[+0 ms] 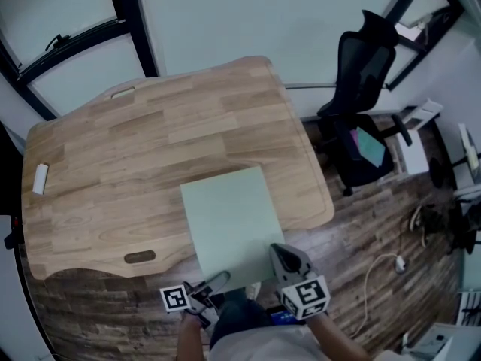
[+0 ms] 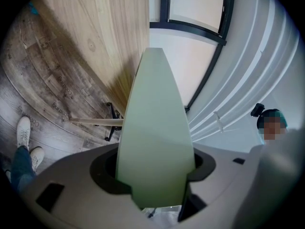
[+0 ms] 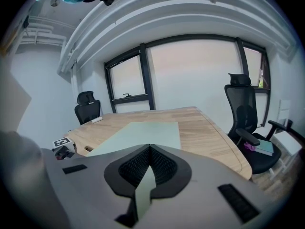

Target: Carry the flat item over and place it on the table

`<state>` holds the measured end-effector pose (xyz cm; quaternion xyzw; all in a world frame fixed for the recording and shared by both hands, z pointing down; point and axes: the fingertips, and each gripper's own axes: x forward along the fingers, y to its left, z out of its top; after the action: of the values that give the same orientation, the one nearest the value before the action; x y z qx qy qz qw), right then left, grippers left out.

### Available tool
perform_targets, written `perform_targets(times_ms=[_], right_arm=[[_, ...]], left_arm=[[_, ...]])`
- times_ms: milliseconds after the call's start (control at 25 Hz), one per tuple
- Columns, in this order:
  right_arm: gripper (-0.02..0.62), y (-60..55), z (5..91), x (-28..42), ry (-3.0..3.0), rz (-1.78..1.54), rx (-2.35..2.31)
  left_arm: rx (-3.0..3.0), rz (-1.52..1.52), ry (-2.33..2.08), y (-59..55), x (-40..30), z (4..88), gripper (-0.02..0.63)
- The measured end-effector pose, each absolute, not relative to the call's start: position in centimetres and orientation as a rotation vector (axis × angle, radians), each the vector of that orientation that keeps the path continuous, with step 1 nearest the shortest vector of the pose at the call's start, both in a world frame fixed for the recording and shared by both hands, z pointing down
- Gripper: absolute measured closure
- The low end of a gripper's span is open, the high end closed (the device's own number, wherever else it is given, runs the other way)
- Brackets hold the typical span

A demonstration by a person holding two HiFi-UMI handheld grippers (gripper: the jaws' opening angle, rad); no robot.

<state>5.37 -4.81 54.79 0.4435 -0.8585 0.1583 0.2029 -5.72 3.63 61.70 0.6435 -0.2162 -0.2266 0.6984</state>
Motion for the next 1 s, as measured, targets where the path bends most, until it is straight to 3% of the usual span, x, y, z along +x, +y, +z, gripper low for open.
perform_targets(times_ms=[1000], right_arm=[[0.603, -5.1, 57.3, 3.5, -2.318, 0.544, 1.154]], left_arm=[[1.411, -0.500, -0.466, 2.7, -5.5, 64.2, 0.330]])
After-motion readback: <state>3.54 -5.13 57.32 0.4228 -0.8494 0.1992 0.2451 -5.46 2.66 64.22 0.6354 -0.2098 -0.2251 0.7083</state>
